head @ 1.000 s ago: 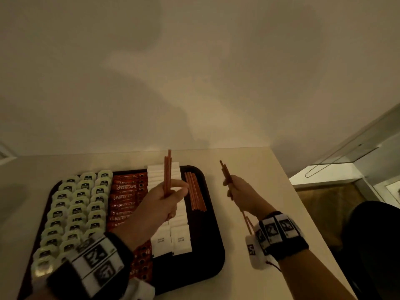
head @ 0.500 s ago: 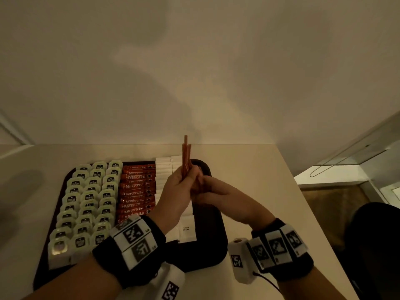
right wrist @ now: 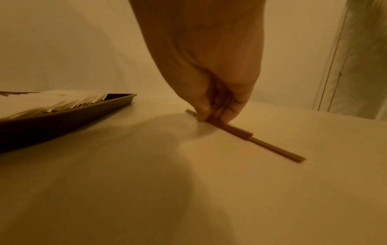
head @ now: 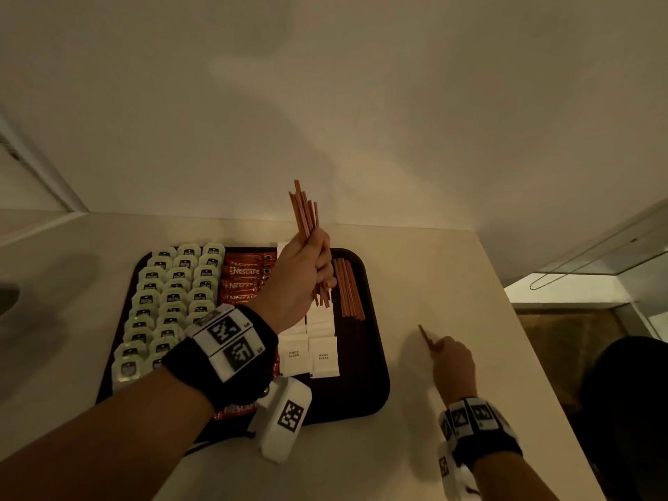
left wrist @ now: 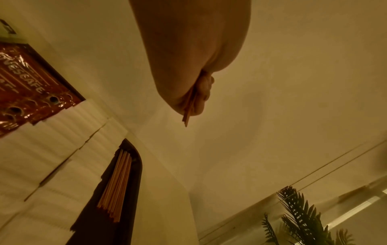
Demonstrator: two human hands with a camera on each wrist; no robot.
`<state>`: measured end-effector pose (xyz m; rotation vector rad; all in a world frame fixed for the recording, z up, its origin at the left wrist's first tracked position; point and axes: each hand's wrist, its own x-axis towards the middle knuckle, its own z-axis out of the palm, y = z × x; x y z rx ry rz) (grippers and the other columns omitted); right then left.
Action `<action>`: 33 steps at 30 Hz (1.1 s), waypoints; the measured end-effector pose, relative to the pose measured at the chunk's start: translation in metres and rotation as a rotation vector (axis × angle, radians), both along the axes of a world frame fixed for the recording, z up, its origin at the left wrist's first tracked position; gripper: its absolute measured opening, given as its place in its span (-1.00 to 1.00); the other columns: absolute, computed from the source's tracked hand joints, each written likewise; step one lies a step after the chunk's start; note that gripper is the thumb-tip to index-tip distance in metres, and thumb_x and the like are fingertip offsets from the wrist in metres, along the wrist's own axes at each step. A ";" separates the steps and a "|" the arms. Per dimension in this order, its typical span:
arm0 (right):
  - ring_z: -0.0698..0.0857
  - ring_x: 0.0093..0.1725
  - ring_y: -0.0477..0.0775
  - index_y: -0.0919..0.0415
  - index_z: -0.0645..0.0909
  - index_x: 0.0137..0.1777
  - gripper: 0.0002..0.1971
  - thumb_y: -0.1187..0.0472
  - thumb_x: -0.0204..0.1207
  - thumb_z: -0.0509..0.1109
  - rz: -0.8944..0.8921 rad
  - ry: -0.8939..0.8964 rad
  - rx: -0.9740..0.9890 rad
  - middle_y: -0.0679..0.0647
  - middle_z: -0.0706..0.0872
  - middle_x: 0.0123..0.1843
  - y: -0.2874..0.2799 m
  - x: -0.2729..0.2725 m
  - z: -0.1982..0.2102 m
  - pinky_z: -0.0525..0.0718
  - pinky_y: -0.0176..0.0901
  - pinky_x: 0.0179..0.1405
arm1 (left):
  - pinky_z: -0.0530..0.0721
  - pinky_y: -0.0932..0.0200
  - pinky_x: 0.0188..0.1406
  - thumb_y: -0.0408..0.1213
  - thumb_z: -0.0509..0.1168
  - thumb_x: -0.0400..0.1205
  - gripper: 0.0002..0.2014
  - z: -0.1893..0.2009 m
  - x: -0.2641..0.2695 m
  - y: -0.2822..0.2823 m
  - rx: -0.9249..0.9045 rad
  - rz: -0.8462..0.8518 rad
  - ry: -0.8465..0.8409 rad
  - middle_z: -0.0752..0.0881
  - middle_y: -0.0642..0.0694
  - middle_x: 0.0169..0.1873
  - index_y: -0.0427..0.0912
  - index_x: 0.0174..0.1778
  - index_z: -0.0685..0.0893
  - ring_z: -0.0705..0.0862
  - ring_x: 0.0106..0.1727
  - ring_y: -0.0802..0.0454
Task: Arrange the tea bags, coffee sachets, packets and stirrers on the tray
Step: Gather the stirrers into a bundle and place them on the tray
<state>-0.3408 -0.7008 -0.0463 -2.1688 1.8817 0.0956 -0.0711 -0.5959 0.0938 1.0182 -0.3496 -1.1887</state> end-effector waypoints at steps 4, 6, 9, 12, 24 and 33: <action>0.61 0.18 0.22 0.40 0.46 0.19 -0.78 0.38 0.67 0.04 0.063 0.119 0.041 0.26 0.61 0.19 0.011 0.006 0.000 0.55 -0.08 0.16 | 0.36 0.34 -0.60 -0.20 0.03 0.77 -0.72 0.003 0.002 0.008 -0.017 -0.017 0.006 0.33 0.06 -0.61 -0.16 -0.24 0.47 0.25 -0.62 0.18; 0.58 0.23 0.21 0.40 0.39 0.26 -0.76 0.37 0.69 0.00 0.086 0.186 0.080 0.25 0.55 0.25 0.015 0.012 0.003 0.54 -0.08 0.21 | 0.34 0.34 -0.62 -0.19 0.04 0.76 -0.74 0.003 0.002 0.017 -0.025 -0.032 -0.003 0.29 0.04 -0.59 -0.16 -0.20 0.51 0.22 -0.61 0.18; 0.57 0.25 0.25 0.42 0.37 0.30 -0.74 0.32 0.70 0.03 0.060 0.180 0.181 0.28 0.52 0.29 0.015 0.018 0.011 0.54 -0.06 0.21 | 0.31 0.32 -0.64 -0.16 0.06 0.75 -0.76 0.001 0.004 0.037 0.018 -0.069 -0.072 0.26 0.06 -0.60 -0.15 -0.13 0.55 0.20 -0.62 0.17; 0.60 0.15 0.24 0.48 0.43 0.25 -0.74 0.31 0.67 0.13 -0.010 -0.021 0.306 0.32 0.58 0.25 0.010 0.031 0.040 0.53 -0.10 0.00 | 0.41 0.29 -0.53 -0.16 0.08 0.75 -0.72 -0.002 0.008 0.053 0.086 -0.102 -0.108 0.36 0.05 -0.57 -0.15 -0.25 0.50 0.34 -0.60 0.16; 0.74 -0.07 0.16 0.30 0.67 -0.10 -0.91 0.42 0.53 0.34 0.313 -0.983 0.619 0.25 0.77 -0.07 0.105 0.162 0.218 0.70 -0.01 0.06 | 0.50 0.20 -0.28 -0.14 0.19 0.70 -0.85 0.027 -0.001 0.101 0.095 -0.350 -0.423 0.51 -0.01 -0.31 -0.11 0.06 0.58 0.47 -0.34 0.13; 0.25 0.56 -0.13 -0.12 0.10 0.59 0.14 -0.08 0.03 0.69 0.823 -0.746 0.184 -0.06 0.25 0.58 0.136 0.174 0.226 0.31 -0.31 0.47 | 0.48 0.19 -0.33 -0.27 0.08 0.75 -0.81 0.047 0.017 0.134 0.028 -0.290 0.051 0.43 0.02 -0.55 -0.12 -0.19 0.46 0.43 -0.51 0.12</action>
